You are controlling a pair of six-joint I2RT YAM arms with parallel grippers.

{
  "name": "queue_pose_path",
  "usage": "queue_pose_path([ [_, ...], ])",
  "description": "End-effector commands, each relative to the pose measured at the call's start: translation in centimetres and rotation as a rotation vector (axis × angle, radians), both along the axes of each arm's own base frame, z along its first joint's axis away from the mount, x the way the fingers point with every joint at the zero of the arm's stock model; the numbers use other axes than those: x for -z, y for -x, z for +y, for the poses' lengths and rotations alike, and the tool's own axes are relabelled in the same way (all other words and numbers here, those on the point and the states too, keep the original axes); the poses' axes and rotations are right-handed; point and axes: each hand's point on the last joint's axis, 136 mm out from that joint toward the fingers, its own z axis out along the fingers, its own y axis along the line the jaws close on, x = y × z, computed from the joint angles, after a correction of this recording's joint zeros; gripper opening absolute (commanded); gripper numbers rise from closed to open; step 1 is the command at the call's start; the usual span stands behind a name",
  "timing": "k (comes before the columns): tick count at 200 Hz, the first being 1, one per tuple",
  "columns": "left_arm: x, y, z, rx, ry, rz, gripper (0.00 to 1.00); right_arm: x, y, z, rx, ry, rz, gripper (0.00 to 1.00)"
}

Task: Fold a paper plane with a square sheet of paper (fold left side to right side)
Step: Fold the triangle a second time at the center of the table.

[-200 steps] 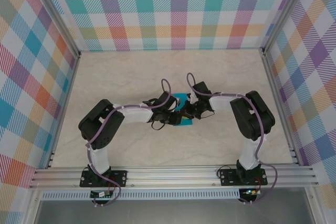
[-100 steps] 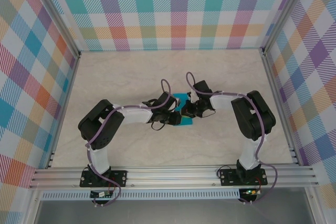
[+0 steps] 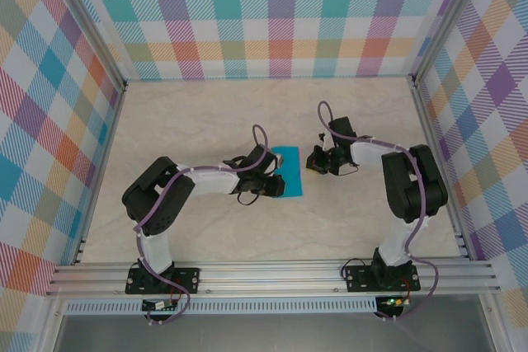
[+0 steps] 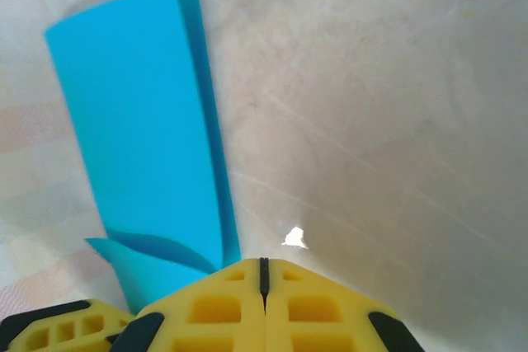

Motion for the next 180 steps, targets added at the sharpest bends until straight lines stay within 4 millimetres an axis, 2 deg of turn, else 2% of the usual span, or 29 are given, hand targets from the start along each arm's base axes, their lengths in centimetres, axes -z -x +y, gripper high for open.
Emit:
queue_pose_path([
  [1,1.7,1.8,1.8,-0.011,-0.062,0.077,0.18,-3.6,0.3,1.0,-0.03,-0.035,-0.075,0.02],
  [15,1.5,1.8,1.7,-0.011,-0.056,0.075,0.18,-3.9,1.1,2.4,-0.05,-0.079,-0.069,0.02],
  [36,1.2,1.8,1.6,-0.01,-0.049,0.07,0.18,-2.9,2.1,5.0,-0.072,-0.142,-0.019,0.02],
  [67,0.6,1.7,1.4,-0.005,-0.031,0.064,0.19,-1.2,1.9,7.0,-0.089,-0.153,0.023,0.02],
  [92,-0.3,1.7,1.2,-0.003,-0.013,0.056,0.21,0.8,1.9,6.6,-0.078,-0.098,0.077,0.02],
  [123,-2.5,1.8,0.8,0.006,0.037,0.033,0.24,3.0,2.7,5.2,-0.067,0.001,0.142,0.01],
  [154,-3.7,2.4,0.5,0.027,0.071,0.04,0.25,3.6,3.2,4.9,-0.067,0.012,0.157,0.01],
  [180,-3.4,2.9,0.1,0.042,0.095,0.073,0.24,3.6,3.2,4.9,-0.068,0.015,0.158,0.01],
])
